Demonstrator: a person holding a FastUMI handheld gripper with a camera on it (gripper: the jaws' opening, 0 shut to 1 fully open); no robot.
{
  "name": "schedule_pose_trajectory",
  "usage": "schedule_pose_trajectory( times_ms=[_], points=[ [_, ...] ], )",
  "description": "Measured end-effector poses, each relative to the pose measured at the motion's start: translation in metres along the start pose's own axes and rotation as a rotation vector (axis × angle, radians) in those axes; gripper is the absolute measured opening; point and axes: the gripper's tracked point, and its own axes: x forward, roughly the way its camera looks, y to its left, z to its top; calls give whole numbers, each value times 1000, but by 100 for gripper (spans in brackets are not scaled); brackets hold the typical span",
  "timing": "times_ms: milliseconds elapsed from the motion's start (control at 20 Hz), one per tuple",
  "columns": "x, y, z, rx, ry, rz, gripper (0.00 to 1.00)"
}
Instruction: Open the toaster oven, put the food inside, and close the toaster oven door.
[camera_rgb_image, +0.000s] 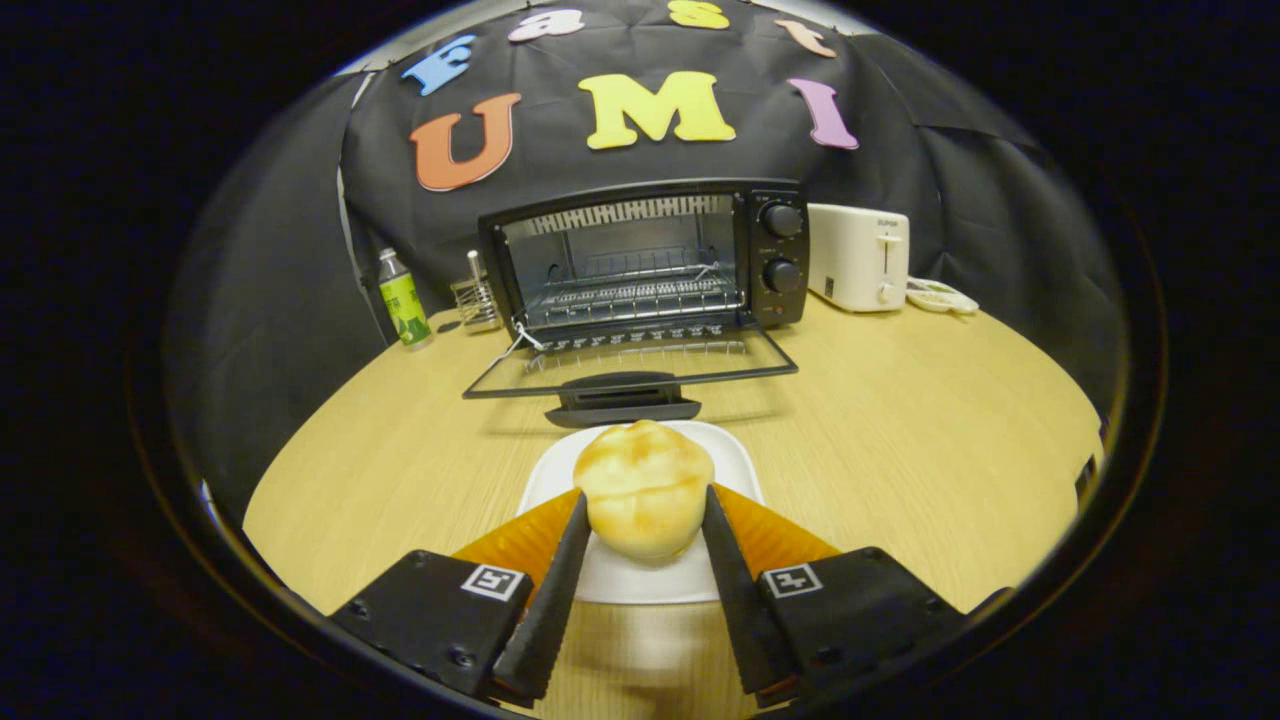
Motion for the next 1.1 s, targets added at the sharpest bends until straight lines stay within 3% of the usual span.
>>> schedule_pose_trajectory(
  times_ms=[400,700,1100],
  points=[
    [-2,12,49,116,-119,78,72],
    [7,34,97,294,-262,192,71],
    [68,46,144,386,-312,293,71]
  ],
)
